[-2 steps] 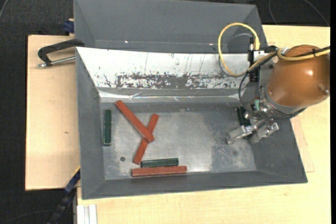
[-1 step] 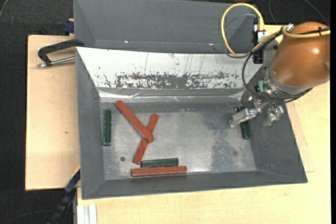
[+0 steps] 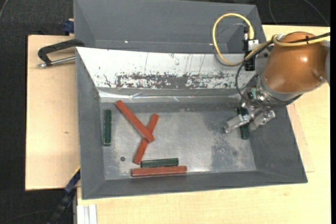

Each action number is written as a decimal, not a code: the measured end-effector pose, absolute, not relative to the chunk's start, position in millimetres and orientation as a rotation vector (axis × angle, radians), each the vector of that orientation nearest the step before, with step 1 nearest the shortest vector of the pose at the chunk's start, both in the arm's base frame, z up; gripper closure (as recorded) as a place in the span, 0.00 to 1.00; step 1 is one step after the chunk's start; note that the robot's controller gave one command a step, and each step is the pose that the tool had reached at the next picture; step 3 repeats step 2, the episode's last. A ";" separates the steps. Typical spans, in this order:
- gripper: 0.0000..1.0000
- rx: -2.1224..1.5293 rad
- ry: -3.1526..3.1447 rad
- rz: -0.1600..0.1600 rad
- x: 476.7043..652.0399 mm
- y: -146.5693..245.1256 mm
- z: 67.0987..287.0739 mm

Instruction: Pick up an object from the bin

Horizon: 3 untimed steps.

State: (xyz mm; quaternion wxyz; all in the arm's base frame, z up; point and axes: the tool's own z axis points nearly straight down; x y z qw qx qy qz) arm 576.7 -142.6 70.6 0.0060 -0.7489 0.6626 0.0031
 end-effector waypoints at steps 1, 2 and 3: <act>1.00 -2.344 2.072 0.008 577.1 -141.8 72.8; 1.00 -2.211 2.218 -0.014 566.6 -92.5 235.6; 1.00 -2.211 2.218 -0.014 566.6 -92.5 235.6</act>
Offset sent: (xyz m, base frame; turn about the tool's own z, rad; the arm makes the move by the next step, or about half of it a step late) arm 0.0000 0.0000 0.0000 0.0000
